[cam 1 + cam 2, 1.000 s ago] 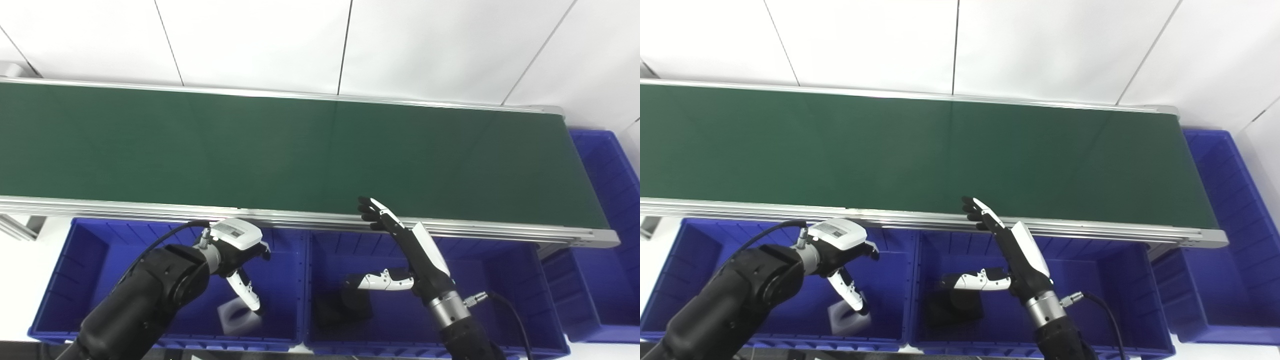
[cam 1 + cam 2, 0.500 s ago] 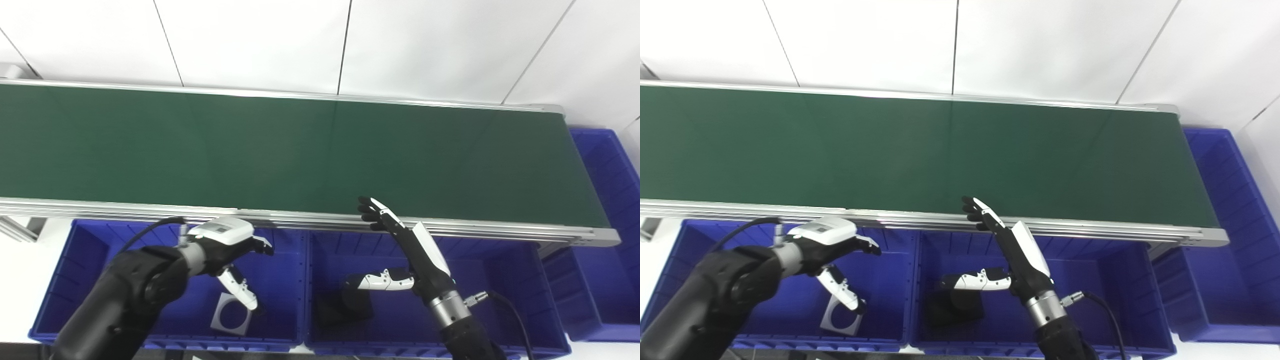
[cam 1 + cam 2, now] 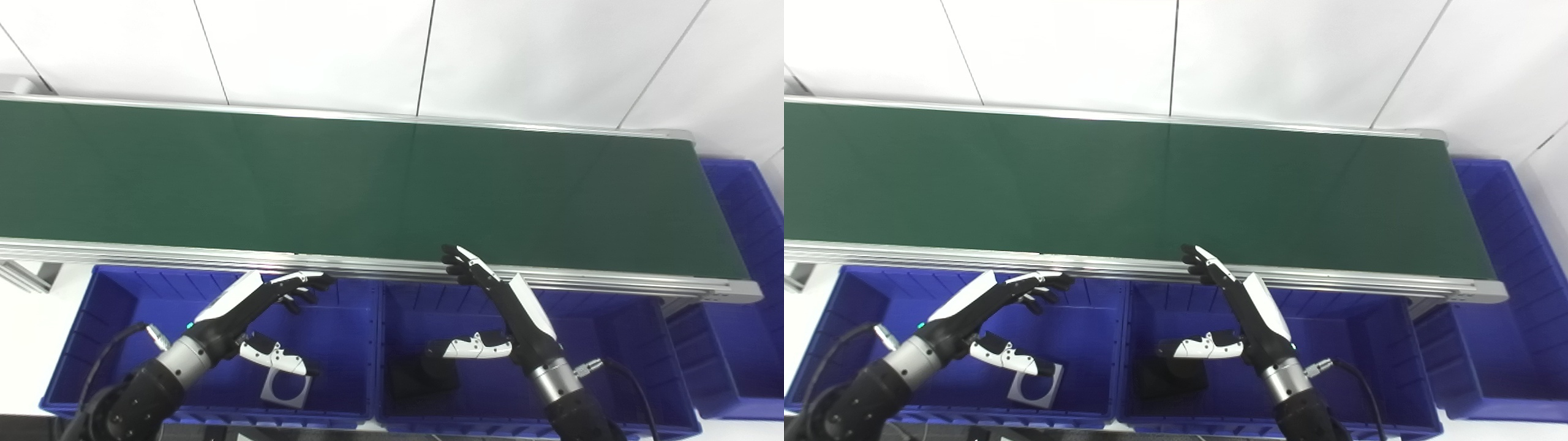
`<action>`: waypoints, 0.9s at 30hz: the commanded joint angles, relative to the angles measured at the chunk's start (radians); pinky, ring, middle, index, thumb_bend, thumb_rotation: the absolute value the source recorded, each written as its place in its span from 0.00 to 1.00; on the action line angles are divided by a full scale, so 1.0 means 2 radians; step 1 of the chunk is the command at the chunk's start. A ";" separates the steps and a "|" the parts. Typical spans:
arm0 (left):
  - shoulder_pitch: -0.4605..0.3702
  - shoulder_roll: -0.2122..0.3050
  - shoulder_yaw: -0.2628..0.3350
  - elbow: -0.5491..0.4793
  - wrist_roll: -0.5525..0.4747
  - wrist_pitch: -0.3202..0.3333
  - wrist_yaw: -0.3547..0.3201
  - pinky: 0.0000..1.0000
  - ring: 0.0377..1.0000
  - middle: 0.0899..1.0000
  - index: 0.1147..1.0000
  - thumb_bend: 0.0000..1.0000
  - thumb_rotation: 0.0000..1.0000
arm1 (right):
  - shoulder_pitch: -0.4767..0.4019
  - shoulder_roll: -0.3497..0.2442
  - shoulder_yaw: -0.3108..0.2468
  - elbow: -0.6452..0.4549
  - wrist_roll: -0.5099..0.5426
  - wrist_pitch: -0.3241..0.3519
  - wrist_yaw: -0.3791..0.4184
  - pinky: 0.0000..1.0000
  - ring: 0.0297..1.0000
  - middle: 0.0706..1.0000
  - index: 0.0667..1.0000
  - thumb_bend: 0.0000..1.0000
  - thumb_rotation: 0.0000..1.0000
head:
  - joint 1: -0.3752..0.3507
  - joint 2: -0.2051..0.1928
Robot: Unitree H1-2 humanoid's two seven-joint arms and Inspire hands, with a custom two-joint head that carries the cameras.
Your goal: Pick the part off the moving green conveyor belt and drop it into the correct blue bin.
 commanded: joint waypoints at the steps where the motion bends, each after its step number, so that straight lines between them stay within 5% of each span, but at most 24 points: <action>1: 0.000 -0.006 0.006 0.000 -0.019 -0.026 0.027 0.66 0.77 0.85 0.84 0.82 0.28 | -0.002 -0.004 0.000 -0.013 -0.001 -0.014 -0.004 0.80 0.83 0.86 0.90 0.97 0.49 | 0.000 0.000; 5: 0.006 -0.020 0.003 0.011 -0.030 -0.035 0.044 0.66 0.78 0.86 0.86 0.84 0.26 | 0.002 -0.009 0.002 -0.015 -0.009 -0.012 -0.003 0.79 0.83 0.86 0.91 0.98 0.51 | -0.005 -0.007; 11: 0.010 -0.029 -0.013 0.029 0.005 -0.089 0.078 0.67 0.78 0.87 0.88 0.86 0.24 | 0.010 -0.013 0.002 -0.019 -0.012 -0.013 -0.004 0.78 0.83 0.87 0.92 0.98 0.50 | -0.009 -0.012; 15: 0.014 -0.039 -0.020 0.033 0.010 -0.082 0.089 0.66 0.78 0.88 0.90 0.88 0.30 | 0.017 -0.017 0.003 -0.021 -0.017 -0.015 -0.004 0.78 0.84 0.87 0.92 0.97 0.50 | -0.010 -0.019; 27: 0.007 -0.053 -0.004 0.084 -0.090 -0.133 0.093 0.82 0.87 0.92 0.93 0.88 0.26 | 0.025 -0.013 0.005 -0.021 -0.026 -0.014 -0.011 0.80 0.85 0.88 0.92 0.97 0.49 | -0.026 -0.034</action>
